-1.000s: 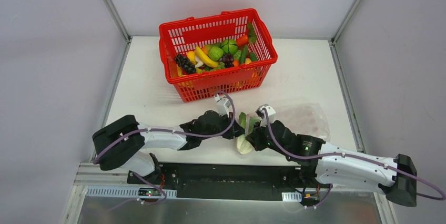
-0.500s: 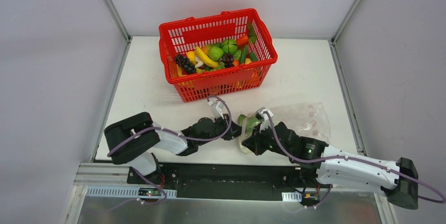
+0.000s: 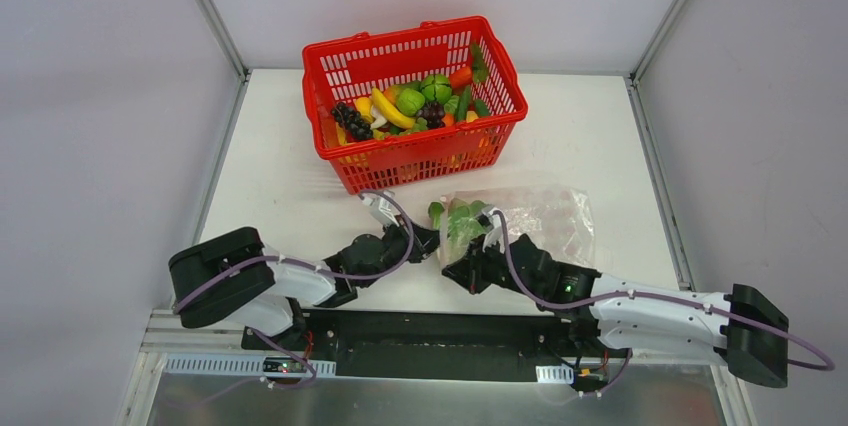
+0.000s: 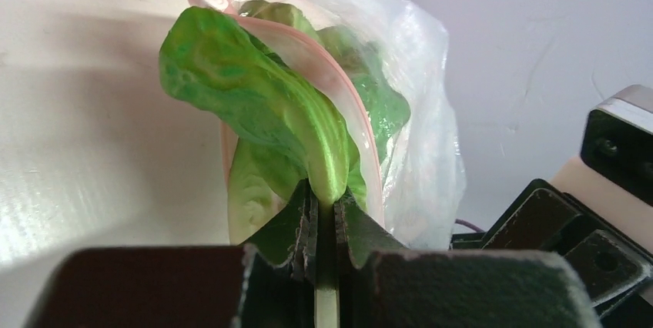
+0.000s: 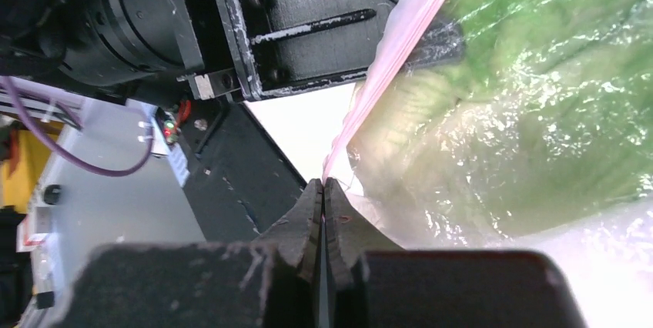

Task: Place the food in the zip-top bag and seal the zipper
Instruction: Place the fake vegetable in the zipper food storage bag.

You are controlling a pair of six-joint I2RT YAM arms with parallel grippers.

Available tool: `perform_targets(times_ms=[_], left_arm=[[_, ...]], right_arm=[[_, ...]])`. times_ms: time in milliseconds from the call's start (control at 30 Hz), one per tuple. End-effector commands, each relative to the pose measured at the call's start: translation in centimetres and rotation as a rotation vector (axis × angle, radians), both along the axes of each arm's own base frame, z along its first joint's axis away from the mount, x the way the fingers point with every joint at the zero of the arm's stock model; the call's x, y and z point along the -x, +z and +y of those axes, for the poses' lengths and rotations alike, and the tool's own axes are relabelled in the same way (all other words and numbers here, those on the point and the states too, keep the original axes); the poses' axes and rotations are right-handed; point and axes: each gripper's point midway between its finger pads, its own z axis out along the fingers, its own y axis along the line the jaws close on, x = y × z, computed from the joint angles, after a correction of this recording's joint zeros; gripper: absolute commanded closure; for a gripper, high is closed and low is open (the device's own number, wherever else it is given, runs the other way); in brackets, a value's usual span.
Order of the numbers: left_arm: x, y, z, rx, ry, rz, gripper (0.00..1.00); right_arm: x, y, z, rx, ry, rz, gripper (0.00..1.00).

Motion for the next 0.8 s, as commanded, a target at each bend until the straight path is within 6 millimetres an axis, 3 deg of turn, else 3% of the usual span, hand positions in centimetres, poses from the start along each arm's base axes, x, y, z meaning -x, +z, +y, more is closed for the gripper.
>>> perform_targets(times_ms=[0, 167, 400, 467, 667, 767], left_arm=[[-1.4, 5.9, 2.0, 0.161, 0.135, -0.094, 1.00], [-1.3, 7.9, 3.7, 0.181, 0.209, -0.131, 1.00], [-1.1, 8.6, 5.2, 0.154, 0.281, -0.146, 1.00], [-0.9, 9.2, 5.1, 0.173, 0.281, -0.157, 1.00], [-0.5, 10.5, 5.3, 0.216, 0.267, -0.158, 1.00], [-0.6, 10.2, 6.3, 0.203, 0.300, -0.160, 1.00]], right_arm=[[0.9, 3.4, 2.3, -0.188, 0.060, 0.005, 1.00], [0.6, 5.5, 2.8, -0.321, 0.041, -0.004, 1.00], [-0.2, 8.1, 3.6, -0.454, 0.006, -0.018, 1.00], [-0.4, 8.1, 4.1, -0.469, -0.005, 0.003, 1.00], [-1.1, 5.1, 3.8, -0.400, -0.055, 0.003, 1.00], [0.5, 6.8, 4.5, -0.447, 0.039, 0.024, 1.00]])
